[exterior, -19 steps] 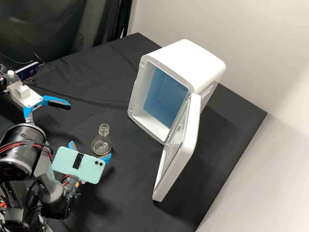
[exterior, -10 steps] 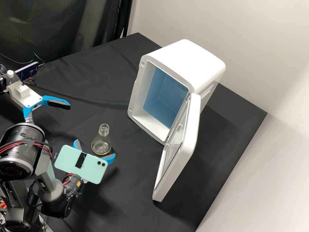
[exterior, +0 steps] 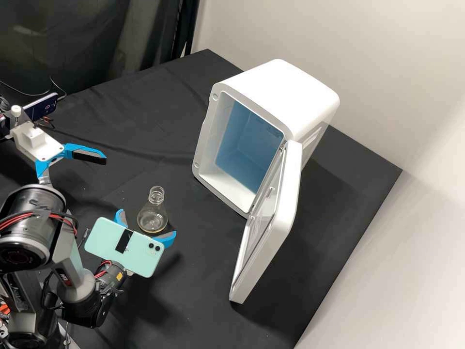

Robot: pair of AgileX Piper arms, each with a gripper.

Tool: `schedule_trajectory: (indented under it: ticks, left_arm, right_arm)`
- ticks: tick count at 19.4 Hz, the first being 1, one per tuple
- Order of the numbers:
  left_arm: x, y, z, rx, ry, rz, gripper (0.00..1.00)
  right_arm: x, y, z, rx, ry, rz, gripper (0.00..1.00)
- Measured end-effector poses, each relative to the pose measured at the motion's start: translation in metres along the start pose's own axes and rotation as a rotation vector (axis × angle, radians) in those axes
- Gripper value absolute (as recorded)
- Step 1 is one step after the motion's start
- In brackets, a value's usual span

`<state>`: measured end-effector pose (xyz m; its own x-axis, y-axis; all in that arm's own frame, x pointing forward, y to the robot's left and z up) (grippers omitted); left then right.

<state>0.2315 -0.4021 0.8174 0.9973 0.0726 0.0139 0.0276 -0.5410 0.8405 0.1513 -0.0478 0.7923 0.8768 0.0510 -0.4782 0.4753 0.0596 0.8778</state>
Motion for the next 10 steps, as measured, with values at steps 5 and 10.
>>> schedule_trajectory:
  ticks: [5, 10]
  left_arm:
    - [0.0001, -0.0002, 0.001, 0.005, -0.004, -0.001, 1.0]
    - [0.0001, -0.0002, 0.001, 0.005, -0.004, -0.001, 1.0]
  right_arm:
    - [0.0004, 0.0001, -0.0002, 0.001, 0.0, 0.001, 0.0]
    - [0.0016, 0.0001, -0.0009, 0.001, 0.002, 0.003, 0.0]
